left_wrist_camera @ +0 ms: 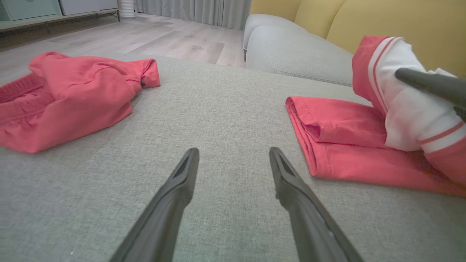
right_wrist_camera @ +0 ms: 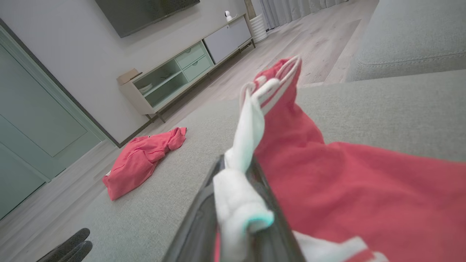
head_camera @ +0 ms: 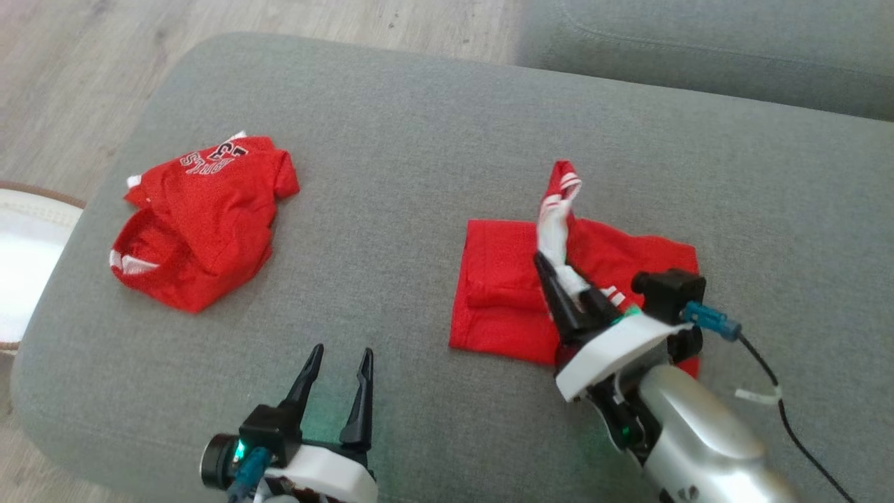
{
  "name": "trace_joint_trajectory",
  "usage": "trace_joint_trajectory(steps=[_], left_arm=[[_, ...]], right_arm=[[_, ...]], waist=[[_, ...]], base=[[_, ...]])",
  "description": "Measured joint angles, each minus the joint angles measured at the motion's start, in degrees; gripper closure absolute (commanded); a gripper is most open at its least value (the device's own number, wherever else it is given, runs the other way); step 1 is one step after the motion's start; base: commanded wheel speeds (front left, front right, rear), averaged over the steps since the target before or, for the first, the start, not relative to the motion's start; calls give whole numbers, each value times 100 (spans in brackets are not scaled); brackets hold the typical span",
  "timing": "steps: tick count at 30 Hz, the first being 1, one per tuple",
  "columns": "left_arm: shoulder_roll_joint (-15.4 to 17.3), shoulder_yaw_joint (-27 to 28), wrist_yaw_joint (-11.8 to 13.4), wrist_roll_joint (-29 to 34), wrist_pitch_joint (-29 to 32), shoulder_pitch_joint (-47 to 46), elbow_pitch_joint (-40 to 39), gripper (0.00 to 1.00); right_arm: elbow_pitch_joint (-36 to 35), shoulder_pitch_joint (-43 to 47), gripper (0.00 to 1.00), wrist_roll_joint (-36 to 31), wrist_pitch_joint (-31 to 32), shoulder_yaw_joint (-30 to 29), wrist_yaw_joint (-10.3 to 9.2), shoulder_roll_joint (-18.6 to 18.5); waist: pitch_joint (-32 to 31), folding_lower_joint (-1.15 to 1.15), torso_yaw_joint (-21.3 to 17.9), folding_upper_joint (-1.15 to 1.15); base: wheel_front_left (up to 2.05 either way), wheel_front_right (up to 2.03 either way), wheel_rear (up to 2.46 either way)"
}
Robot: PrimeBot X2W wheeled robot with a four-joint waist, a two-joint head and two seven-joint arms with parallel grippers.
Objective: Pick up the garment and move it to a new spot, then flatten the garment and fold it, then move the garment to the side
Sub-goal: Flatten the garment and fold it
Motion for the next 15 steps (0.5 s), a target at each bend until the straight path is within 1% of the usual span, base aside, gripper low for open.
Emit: trace_joint_trajectory(steps=[3,6,12,13,15], left_arm=[[0,34,10,0,0,0,4,0],[0,111,73,1,0,-4,2,0],[-4,356,108,92,0,-19,-29,0],[-4,356,108,92,0,-19,-29,0],[-1,438,131,130,0,-26,-62,0]], right_arm=[[0,-126,0,-37,0,-103,0,38],[-77,-142,0,-209,0,-428,0,57],[-113,52,0,-988,0,-1564,0,-49],[-113,52,0,-988,0,-1564,0,-49],[-110,215,0,-1296,0,-1973,0,-58]], waist=[[42,1,-24,0],[46,0,-159,0],[0,0,-555,0],[0,0,-555,0],[-29,0,-702,0]], base=[[0,0,0],[0,0,0],[0,0,0],[0,0,0],[0,0,0]])
